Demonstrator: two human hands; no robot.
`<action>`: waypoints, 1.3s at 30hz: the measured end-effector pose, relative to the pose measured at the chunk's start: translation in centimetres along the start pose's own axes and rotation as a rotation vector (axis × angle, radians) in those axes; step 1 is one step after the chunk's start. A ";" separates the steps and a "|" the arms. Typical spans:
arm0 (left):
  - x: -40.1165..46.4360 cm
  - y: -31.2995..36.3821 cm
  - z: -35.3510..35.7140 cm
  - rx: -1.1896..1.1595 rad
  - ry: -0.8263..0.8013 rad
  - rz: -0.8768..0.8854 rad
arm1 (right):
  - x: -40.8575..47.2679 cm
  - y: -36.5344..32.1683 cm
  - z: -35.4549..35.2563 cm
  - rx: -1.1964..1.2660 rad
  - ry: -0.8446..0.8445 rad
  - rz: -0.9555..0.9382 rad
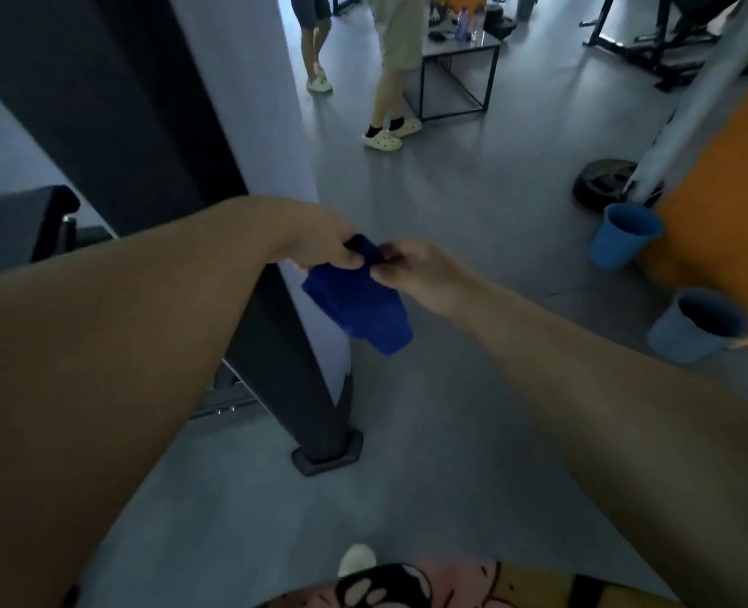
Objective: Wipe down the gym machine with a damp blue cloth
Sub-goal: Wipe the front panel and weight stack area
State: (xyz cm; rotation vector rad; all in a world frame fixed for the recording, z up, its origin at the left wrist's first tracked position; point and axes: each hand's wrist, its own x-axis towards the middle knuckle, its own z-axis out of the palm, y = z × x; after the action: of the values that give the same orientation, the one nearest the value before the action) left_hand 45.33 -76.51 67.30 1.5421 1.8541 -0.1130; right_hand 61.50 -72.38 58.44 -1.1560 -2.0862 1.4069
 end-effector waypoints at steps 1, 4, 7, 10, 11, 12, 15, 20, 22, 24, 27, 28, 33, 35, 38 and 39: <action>-1.3 -1.3 -0.7 -0.034 -0.056 -0.015 | -0.2 -1.2 1.1 -0.021 -0.053 0.004; -5.1 -4.9 -3.7 -0.035 -0.183 -0.022 | -0.5 -5.8 4.0 -0.081 -0.114 -0.026; -8.2 -7.6 -7.0 0.046 -0.165 0.019 | -0.2 -10.7 6.5 -0.038 -0.156 -0.050; -10.5 -12.3 -10.5 0.194 -0.109 0.018 | 1.2 -15.0 10.9 0.048 -0.180 -0.061; -11.0 -13.9 -11.5 0.240 -0.112 0.004 | 1.7 -16.1 12.7 0.073 -0.181 -0.079; -11.4 -15.5 -12.6 0.272 -0.116 -0.012 | 2.2 -17.1 14.4 0.096 -0.170 -0.106; -12.9 -20.2 -16.2 0.292 -0.046 -0.017 | 4.0 -21.1 19.2 0.124 -0.005 -0.190; -15.5 -23.1 -21.1 0.175 0.149 0.111 | 4.5 -27.2 21.4 -0.163 0.432 -0.321; -16.1 -23.3 -22.1 0.128 0.349 0.204 | 4.4 -29.3 21.4 -0.196 0.563 -0.375; -16.4 -23.5 -21.8 0.133 0.511 0.255 | 4.5 -30.4 21.6 -0.195 0.605 -0.406; -15.9 -24.4 -19.8 -0.009 0.634 0.319 | 4.5 -30.2 22.0 -0.264 0.607 -0.401; -15.4 -24.7 -19.1 -0.065 0.704 0.342 | 4.4 -30.1 22.0 -0.285 0.615 -0.413; -12.8 -24.7 -17.7 -0.600 1.347 0.456 | 6.0 -30.3 23.6 -0.425 0.839 -0.737; -11.1 -23.7 -17.1 -0.789 1.496 0.565 | 7.2 -30.3 24.0 -0.478 0.973 -0.829; -8.2 -23.5 -16.5 -0.953 1.599 0.739 | 9.0 -30.0 24.5 -0.587 1.183 -0.899; -7.5 -23.8 -16.9 -0.964 1.579 0.808 | 9.6 -30.0 24.7 -0.632 1.237 -0.921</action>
State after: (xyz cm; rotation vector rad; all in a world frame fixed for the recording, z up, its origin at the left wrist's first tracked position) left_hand 16.71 -81.21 75.45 1.4291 1.3864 2.5063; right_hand 26.21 -84.23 73.22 -0.6879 -1.6185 -0.3990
